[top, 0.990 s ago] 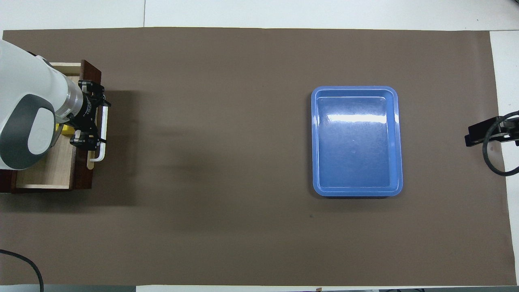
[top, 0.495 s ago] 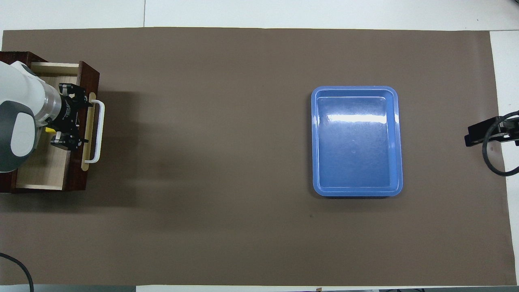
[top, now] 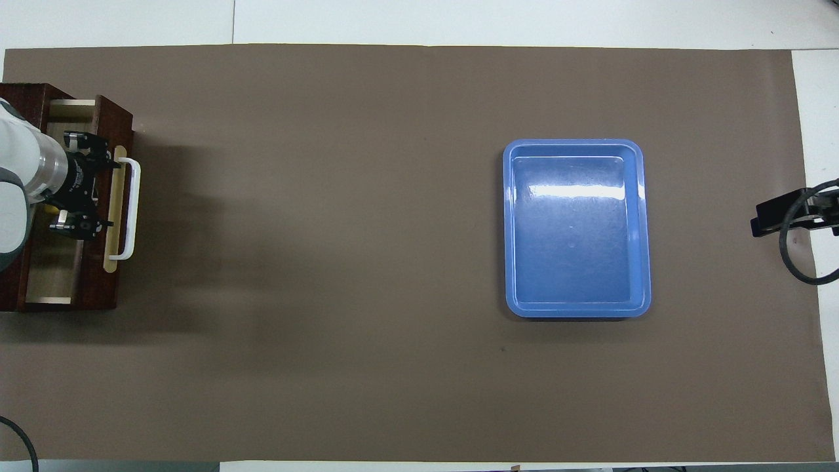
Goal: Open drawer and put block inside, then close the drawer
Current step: 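Push the drawer closed with the left gripper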
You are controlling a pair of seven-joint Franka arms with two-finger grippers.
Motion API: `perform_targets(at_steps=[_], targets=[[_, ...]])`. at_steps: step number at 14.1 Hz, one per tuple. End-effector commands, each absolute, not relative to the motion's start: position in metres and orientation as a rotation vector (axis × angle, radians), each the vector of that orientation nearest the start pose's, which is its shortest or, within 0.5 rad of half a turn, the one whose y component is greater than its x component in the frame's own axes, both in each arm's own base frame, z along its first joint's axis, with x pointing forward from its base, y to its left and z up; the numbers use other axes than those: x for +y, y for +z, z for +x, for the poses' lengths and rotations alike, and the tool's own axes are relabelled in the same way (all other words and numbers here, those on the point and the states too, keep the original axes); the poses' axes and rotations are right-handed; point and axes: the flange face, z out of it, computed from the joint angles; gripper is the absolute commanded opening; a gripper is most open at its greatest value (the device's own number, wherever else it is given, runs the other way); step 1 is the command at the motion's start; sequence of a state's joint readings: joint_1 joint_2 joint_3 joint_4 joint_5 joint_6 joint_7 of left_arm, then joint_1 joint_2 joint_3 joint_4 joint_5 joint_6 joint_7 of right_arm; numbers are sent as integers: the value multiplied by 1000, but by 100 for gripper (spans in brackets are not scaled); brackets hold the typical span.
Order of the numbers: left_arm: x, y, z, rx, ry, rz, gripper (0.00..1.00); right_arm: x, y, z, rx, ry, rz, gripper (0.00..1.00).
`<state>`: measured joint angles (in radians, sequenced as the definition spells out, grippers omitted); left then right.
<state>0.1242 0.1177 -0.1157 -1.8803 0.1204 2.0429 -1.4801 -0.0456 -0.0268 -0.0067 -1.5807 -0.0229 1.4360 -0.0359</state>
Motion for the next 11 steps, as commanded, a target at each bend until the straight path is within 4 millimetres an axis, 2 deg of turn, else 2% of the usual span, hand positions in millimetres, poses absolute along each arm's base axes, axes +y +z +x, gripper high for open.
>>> perform_targets(at_steps=[1,9,11], targets=[[43,461,597,-2013,-227,-2317,100,-32,626,529,4,170,-3165,100],[97,461,592,-1987,-248,-2286,100,-32,626,529,1,170,-3163,100],[103,462,591,-1987,-249,-2285,100,-32,627,529,1,165,-3164,100]])
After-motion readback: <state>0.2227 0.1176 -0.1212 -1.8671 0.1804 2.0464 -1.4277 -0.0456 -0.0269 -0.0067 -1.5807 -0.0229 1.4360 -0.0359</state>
